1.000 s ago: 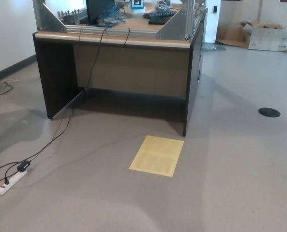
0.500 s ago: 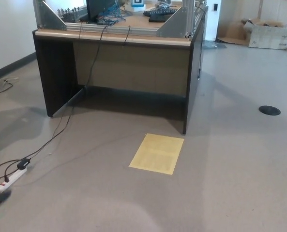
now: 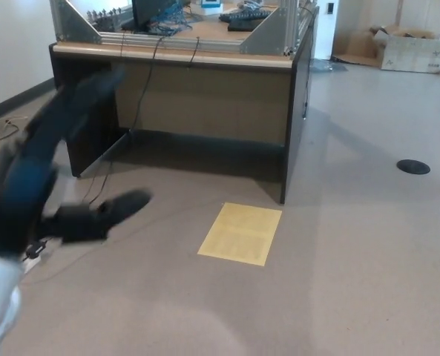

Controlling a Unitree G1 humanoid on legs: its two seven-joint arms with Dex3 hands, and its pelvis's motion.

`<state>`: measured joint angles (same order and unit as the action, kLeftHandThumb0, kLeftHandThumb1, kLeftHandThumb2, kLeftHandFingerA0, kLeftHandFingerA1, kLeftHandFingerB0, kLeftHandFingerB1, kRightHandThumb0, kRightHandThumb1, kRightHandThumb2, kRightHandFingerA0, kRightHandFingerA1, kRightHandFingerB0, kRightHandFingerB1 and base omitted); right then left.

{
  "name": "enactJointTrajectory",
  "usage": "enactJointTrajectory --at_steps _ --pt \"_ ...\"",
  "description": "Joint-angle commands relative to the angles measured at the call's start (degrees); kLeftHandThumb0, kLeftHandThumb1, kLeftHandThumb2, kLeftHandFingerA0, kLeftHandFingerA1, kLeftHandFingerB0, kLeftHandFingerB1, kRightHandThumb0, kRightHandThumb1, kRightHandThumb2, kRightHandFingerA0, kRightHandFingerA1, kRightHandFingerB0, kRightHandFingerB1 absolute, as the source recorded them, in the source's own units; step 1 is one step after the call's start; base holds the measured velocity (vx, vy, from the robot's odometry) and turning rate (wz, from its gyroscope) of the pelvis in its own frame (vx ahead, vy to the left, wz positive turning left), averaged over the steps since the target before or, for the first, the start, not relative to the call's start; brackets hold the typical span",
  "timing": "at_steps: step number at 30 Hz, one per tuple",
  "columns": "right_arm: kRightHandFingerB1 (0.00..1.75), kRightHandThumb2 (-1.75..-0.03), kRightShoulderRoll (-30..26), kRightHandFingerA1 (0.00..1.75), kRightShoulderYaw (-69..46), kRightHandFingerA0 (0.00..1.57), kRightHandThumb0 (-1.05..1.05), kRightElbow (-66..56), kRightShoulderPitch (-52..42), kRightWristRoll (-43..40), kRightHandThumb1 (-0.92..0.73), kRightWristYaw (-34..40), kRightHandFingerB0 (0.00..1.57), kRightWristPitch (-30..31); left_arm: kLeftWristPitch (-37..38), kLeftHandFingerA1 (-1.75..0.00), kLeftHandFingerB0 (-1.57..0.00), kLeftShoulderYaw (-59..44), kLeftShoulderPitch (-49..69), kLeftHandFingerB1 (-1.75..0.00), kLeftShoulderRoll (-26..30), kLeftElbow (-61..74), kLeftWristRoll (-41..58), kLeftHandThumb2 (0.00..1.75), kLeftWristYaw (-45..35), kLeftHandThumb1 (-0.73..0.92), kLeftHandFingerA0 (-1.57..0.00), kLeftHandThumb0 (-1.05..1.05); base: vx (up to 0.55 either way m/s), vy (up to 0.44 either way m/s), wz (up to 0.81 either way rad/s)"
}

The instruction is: A person hands over a black lunchbag to the robot and the robot uses its left hand to grab the strips of the lunchbag, the gives it back to the person.

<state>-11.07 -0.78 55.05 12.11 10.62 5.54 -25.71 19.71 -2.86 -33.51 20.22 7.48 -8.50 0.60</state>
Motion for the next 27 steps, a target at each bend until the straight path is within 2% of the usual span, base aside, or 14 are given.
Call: enactJointTrajectory --at_steps 1,2,3,4,5,6,7,8,9,13,14,16,22,27 --pt "0.31 -0.59 -0.8 0.46 -0.9 0.6 -0.41 1.3 0.6 -0.9 -0.64 1.2 0.3 -4.4 -15.6 -0.31 -0.11 5.5 -13.9 -0.34 -2.5 2.1 -5.5 0.59 -3.6 0.42 -0.15 -0.38 0.0 0.0 0.0" --pt "0.3 -0.59 -0.9 0.46 -0.8 0.6 -0.42 1.1 0.6 -0.8 -0.64 1.2 0.3 -4.3 -16.0 -0.48 -0.01 6.0 -14.6 -0.48 -2.7 1.9 -5.7 0.87 -3.6 0.36 0.0 -0.23 0.0 0.0 0.0" --pt "0.3 -0.59 -0.9 0.46 -0.8 0.61 -0.4 0.8 0.4 -0.7 -0.64 1.4 0.3 -4.3 -16.7 -0.33 -0.13 6.7 -15.3 -0.33 -3.2 1.8 -5.9 0.6 -3.7 0.43 -0.15 -0.4 0.0 0.0 0.0" --pt "0.31 -0.59 -0.9 0.47 -0.7 0.62 -0.38 0.8 0.4 -0.5 -0.63 1.8 0.31 -4.5 -17.6 -0.48 -0.01 7.9 -16.7 -0.47 -4.4 1.3 -6.4 0.85 -3.8 0.33 -0.01 -0.23 0.0 0.0 0.0" --pt "0.31 -0.59 -0.9 0.47 -0.8 0.62 -0.38 1.2 0.6 -0.5 -0.63 1.9 0.31 -4.9 -18.1 -0.48 -0.01 8.7 -17.7 -0.47 -5.3 0.8 -6.9 0.85 -3.6 0.33 -0.01 -0.23 0.0 0.0 0.0" --pt "0.31 -0.58 -0.7 0.48 -0.9 0.62 -0.38 1.5 0.9 -0.6 -0.63 2.2 0.32 -5.2 -18.4 -0.33 -0.15 9.3 -18.6 -0.32 -5.9 0.3 -7.3 0.58 -3.5 0.42 -0.16 -0.38 0.0 0.0 0.0" --pt "0.31 -0.58 -0.7 0.48 -0.9 0.62 -0.38 1.7 1.0 -0.6 -0.63 2.2 0.32 -5.6 -18.6 -0.49 -0.02 9.9 -19.3 -0.48 -6.5 -0.2 -7.6 0.83 -3.3 0.3 -0.02 -0.22 0.0 0.0 0.0" --pt "0.31 -0.58 -0.8 0.48 -0.8 0.62 -0.38 1.9 1.0 -0.5 -0.63 2.2 0.32 -5.9 -18.8 -0.49 -0.02 10.5 -19.8 -0.48 -7.1 -0.7 -7.9 0.83 -3.2 0.3 -0.02 -0.22 0.0 0.0 0.0" --pt "0.31 -0.58 -0.8 0.48 -0.7 0.63 -0.4 1.9 1.1 -0.3 -0.63 2.4 0.31 -6.0 -19.2 -0.33 -0.14 10.8 -20.2 -0.3 -7.3 -0.9 -8.3 0.53 -3.2 0.43 -0.18 -0.35 0.0 0.0 0.0" --pt "0.31 -0.59 -0.9 0.48 -0.1 0.64 -0.4 2.1 1.3 0.5 -0.63 3.1 0.31 -6.1 -20.9 -0.33 -0.14 13.2 -21.7 -0.3 -9.6 -1.8 -9.8 0.53 -3.0 0.44 -0.17 -0.38 0.0 0.0 0.0" --pt "0.31 -0.58 -0.8 0.48 0.0 0.62 -0.41 2.2 1.3 0.5 -0.63 3.0 0.31 -6.2 -21.9 -0.48 0.0 14.4 -21.8 -0.48 -10.7 -1.9 -10.6 0.84 -2.8 0.31 0.0 -0.25 0.0 0.0 0.0" --pt "0.31 -0.58 -0.8 0.48 0.2 0.62 -0.4 2.3 1.2 0.6 -0.62 3.1 0.32 -6.4 -22.7 -0.48 0.0 15.0 -21.5 -0.49 -11.0 -1.5 -11.7 0.85 -2.9 0.32 0.0 -0.27 0.0 0.0 0.0" --pt "0.31 -0.58 -0.7 0.49 0.3 0.62 -0.39 2.8 1.1 0.3 -0.62 2.8 0.32 -7.2 -23.7 -0.48 -0.01 17.1 -19.2 -0.49 -11.5 -1.1 -14.9 0.85 -2.5 0.32 0.0 -0.26 0.0 0.0 0.0" --pt "0.3 -0.58 -0.5 0.47 -0.2 0.6 -0.4 3.5 1.4 -0.8 -0.63 1.5 0.31 -7.1 -23.3 -0.38 -0.08 17.1 -17.3 -0.36 -11.0 -1.6 -15.2 0.64 -2.9 0.39 -0.18 -0.5 0.0 0.0 0.0"
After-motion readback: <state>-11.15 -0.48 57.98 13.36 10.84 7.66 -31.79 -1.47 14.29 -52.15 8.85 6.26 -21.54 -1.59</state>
